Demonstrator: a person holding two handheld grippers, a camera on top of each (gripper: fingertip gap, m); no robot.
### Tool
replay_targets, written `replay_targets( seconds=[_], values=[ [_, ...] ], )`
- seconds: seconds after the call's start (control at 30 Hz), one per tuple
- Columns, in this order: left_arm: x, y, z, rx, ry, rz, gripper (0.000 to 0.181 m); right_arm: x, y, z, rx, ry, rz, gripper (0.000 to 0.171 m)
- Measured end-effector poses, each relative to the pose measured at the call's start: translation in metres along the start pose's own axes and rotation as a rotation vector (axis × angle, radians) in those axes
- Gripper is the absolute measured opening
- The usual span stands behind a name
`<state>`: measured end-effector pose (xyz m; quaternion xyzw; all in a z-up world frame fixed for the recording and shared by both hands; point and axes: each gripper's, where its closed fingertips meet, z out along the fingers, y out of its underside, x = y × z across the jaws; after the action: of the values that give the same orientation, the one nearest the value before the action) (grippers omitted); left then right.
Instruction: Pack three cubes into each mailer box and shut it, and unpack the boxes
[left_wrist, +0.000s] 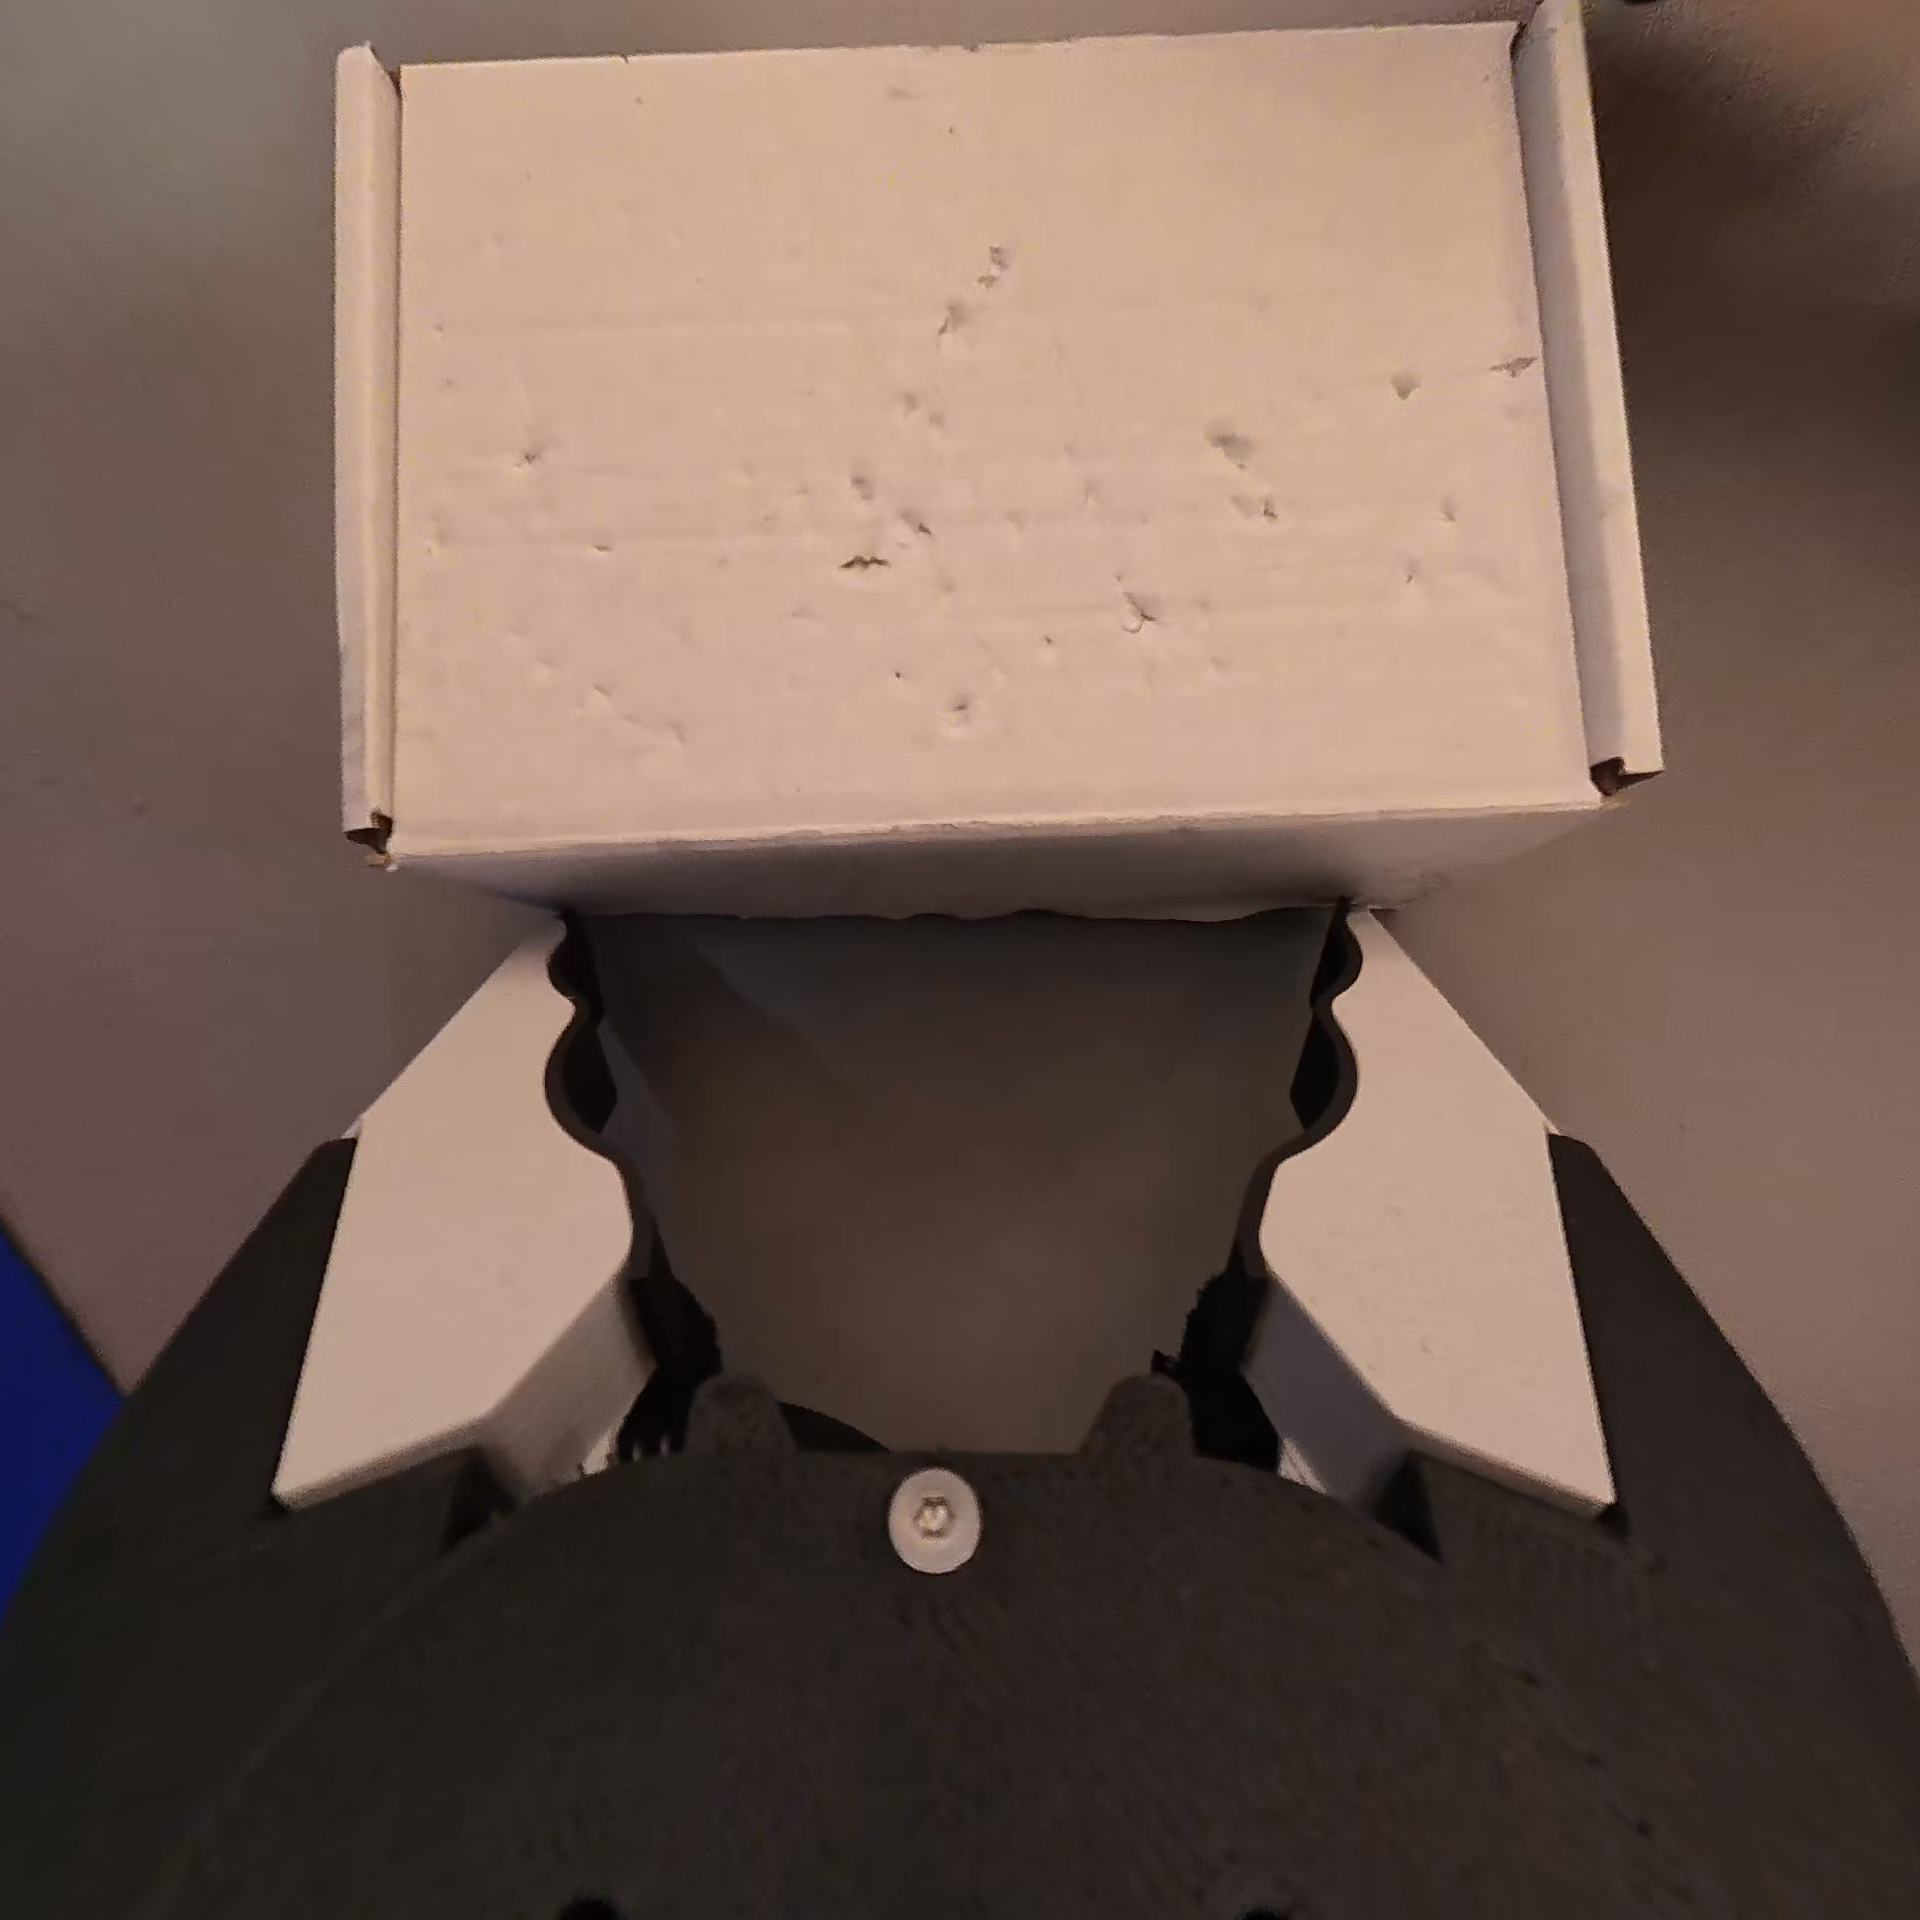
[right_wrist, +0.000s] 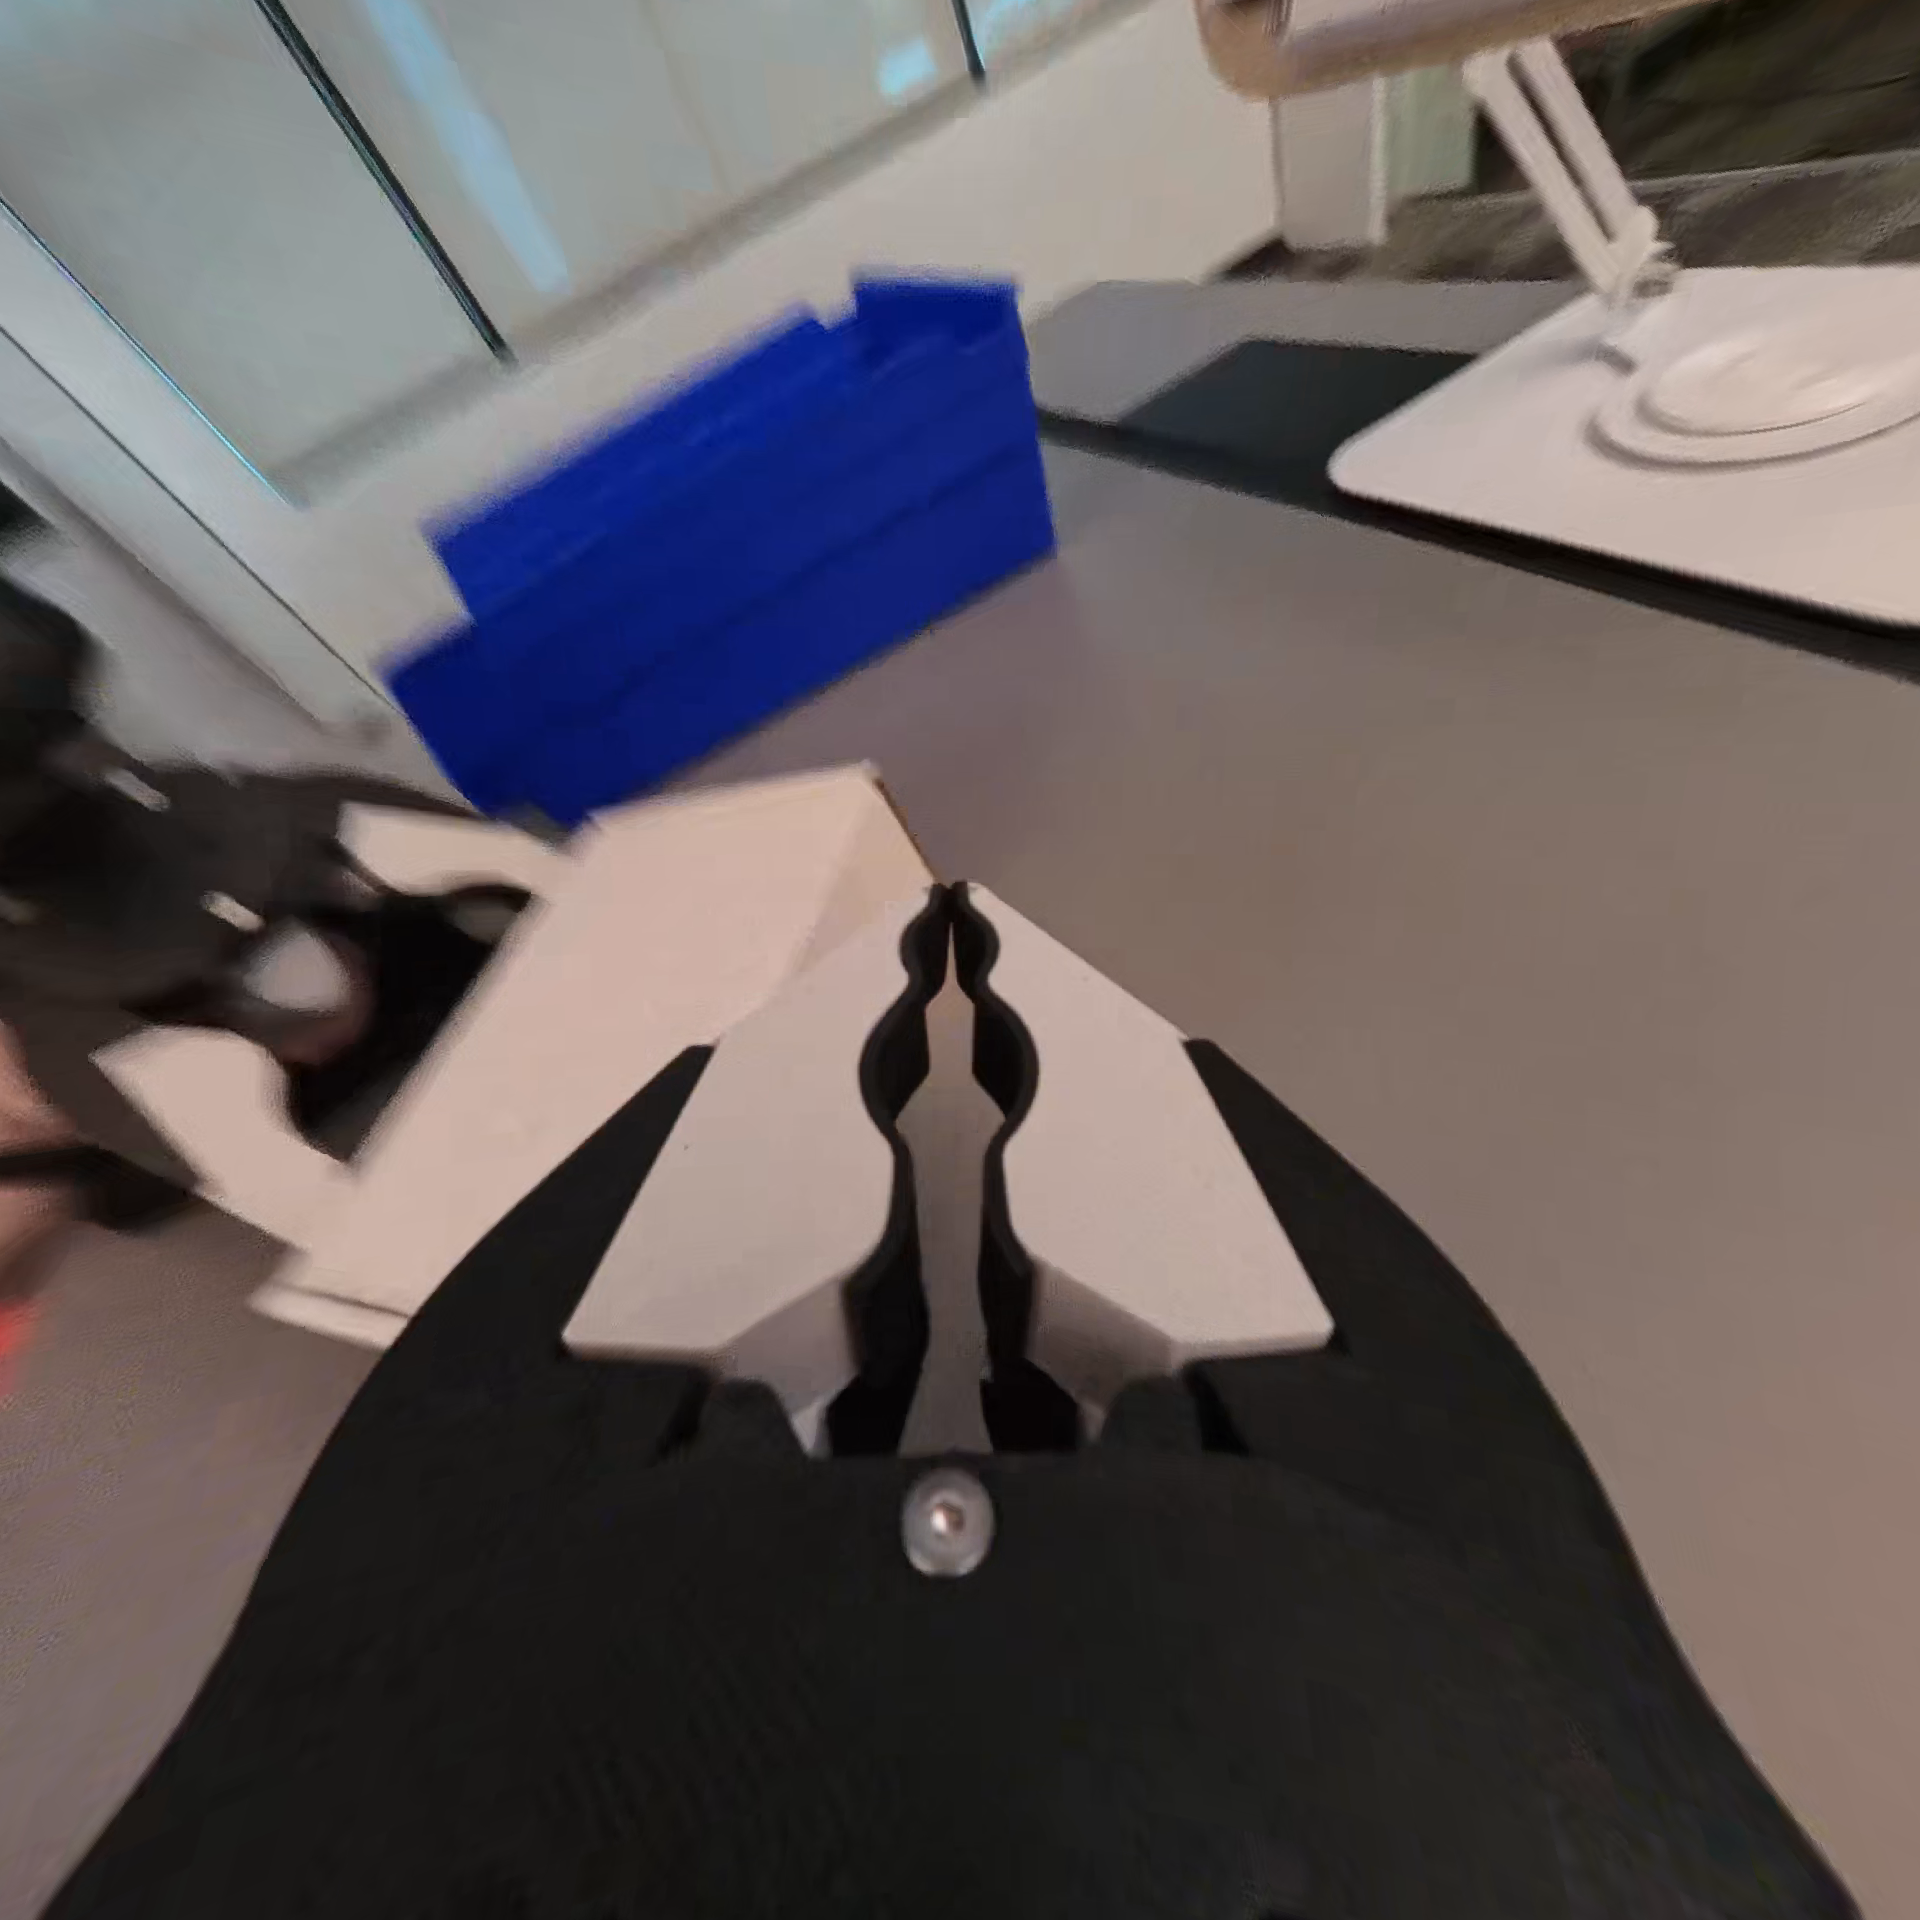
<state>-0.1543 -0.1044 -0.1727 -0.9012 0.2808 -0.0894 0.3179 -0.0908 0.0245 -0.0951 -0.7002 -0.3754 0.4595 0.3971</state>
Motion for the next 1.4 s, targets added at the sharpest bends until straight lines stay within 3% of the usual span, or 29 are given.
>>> replay_targets(
  seconds=[0.1, 0.23, 0.53, 1.4],
  values=[
    [0.000, 0.000, 0.000, -0.001, -0.003, 0.003, 0.134, -0.004, 0.029, 0.011, -0.194, 0.039, -0.223, 0.000],
    [0.000, 0.000, 0.001, -0.003, -0.002, 0.004, 0.134, -0.012, 0.051, 0.026, -0.309, -0.015, -0.273, 0.000],
    [-0.002, 0.000, 0.002, -0.013, -0.013, 0.008, 0.134, -0.028, 0.041, 0.029, -0.209, -0.049, -0.260, 0.000],
    [0.001, -0.001, 0.003, -0.037, -0.001, 0.015, 0.135, -0.023, 0.061, 0.026, -0.317, 0.026, -0.181, 0.000]
  ],
)
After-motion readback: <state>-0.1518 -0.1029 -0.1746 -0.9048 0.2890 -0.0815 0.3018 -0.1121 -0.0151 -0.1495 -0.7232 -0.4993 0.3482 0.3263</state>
